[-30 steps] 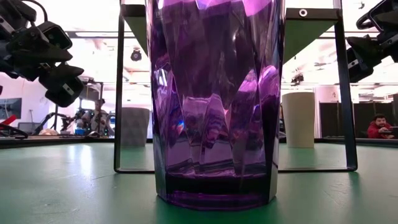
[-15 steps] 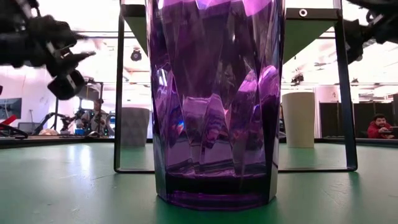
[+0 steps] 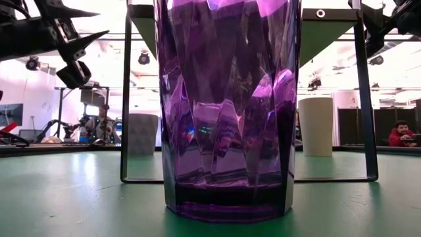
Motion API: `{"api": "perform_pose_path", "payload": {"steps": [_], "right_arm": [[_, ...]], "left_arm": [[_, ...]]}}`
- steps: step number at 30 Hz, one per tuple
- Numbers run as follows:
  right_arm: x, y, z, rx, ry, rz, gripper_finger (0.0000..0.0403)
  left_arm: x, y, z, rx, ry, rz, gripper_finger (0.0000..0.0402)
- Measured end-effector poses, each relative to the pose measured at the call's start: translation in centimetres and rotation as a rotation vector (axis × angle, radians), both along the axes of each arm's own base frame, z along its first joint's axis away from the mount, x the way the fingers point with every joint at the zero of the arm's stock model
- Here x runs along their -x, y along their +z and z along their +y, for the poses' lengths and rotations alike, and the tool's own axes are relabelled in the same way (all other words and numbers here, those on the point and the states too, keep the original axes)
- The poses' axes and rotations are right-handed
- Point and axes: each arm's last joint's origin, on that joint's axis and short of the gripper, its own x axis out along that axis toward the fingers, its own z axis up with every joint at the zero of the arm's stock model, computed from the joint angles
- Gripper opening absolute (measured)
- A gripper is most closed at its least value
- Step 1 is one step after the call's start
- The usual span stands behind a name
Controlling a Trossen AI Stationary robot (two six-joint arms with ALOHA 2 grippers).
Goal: Stack small to large cups/mugs on shelf
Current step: Put the violet cup on the shelf
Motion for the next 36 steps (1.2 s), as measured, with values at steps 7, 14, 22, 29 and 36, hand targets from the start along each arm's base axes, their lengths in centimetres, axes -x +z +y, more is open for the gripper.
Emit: {"api": "perform_pose_path", "payload": {"steps": [7,14,22,29,36], "right_arm": [[0.0,0.0,-0.1,-0.029,-0.013,0.002,0.0183],[0.4,0.8,-0.6,-0.081,-0.129,-0.073,0.0183],[0.8,1.4,-0.8,-0.145,-0.136,-0.141,0.0183],[0.9,1.5,-1.2,-0.419,-0.144,-0.157,0.0183],[0.9,1.6,-1.4,-0.47,-0.214,-0.169,0.0183]], "left_arm": [[0.1,0.5,0.2,0.031,0.062,-0.052,0.0116],[0.3,0.8,0.6,0.02,0.208,-0.074,0.0116],[0.4,0.8,0.9,-0.057,0.325,-0.047,0.0116],[0.5,1.3,0.9,-0.037,0.326,-0.095,0.0116],[-0.1,4.8,0.2,-0.037,0.125,-0.148,0.0116]]}}
